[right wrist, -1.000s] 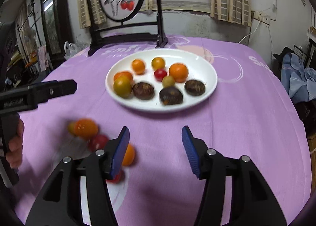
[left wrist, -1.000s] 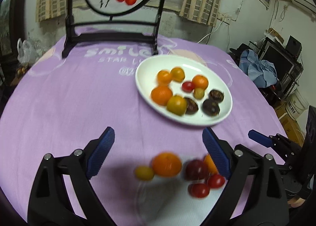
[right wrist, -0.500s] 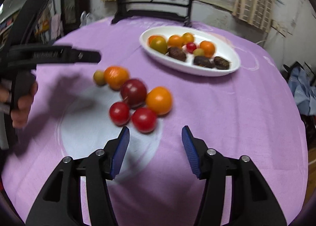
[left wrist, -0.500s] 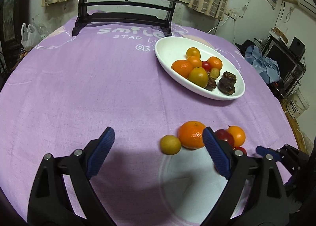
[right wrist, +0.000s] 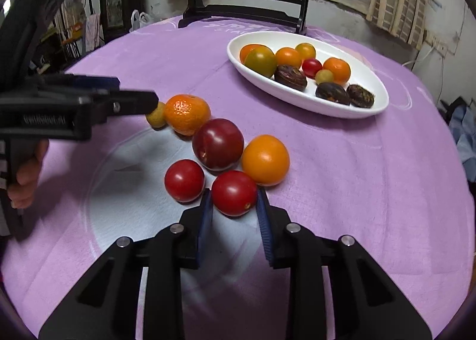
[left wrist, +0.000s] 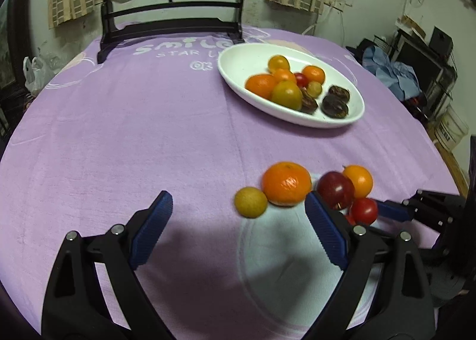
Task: Organize fruits
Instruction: 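Grasp a small yellow-green citrus with the left tool while the right tool holds the tomato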
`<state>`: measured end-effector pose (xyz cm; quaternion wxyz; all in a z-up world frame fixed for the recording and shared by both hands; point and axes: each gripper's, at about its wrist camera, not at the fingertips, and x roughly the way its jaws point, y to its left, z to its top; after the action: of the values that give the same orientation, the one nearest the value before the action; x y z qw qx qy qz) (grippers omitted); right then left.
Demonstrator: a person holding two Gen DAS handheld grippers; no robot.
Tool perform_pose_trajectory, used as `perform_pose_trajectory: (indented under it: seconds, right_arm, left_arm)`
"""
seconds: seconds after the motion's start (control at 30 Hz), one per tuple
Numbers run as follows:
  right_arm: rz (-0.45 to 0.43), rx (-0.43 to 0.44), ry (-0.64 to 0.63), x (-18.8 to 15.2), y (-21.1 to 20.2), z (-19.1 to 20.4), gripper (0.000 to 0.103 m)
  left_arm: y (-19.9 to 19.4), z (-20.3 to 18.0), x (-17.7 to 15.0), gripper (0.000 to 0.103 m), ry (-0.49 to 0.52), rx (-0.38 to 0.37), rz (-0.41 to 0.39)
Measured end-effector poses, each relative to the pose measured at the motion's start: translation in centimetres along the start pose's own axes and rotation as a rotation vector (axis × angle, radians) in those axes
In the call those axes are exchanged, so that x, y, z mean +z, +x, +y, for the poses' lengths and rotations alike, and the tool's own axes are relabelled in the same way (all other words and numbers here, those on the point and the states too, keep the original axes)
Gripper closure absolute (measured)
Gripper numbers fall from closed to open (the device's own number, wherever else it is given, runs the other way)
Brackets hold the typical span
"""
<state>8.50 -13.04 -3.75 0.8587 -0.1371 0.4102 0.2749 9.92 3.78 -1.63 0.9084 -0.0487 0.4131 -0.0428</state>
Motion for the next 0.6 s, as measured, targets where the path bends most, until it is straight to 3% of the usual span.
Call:
perform_pose_trajectory:
  seconds: [0.27,0.33,0.5,0.6]
  right_arm:
    - [-0.05,0.002,0.027,-0.3,-2.0,-0.9,0.073]
    - [-0.062,0.001,0.022,-0.4,-2.3,-0.9,0.073]
    - [-0.071,-0.004,0.025,-0.4,-2.8,-0.7,0.073]
    - [-0.067,0.001,0.026,-0.4,-2.8,-0.6,0.073]
  left_arm:
    - [1.1,-1.0,-1.0,0.012,0.065,0.03,0.047]
    - [1.6,-1.1,-1.2,0.013,0.083,0.069,0.052]
    - [2.5,-1.1,-1.4,0.028,0.08,0.069,0.062]
    - [2.9,-1.0,-0.9,0.029,0.064,0.075,0.056]
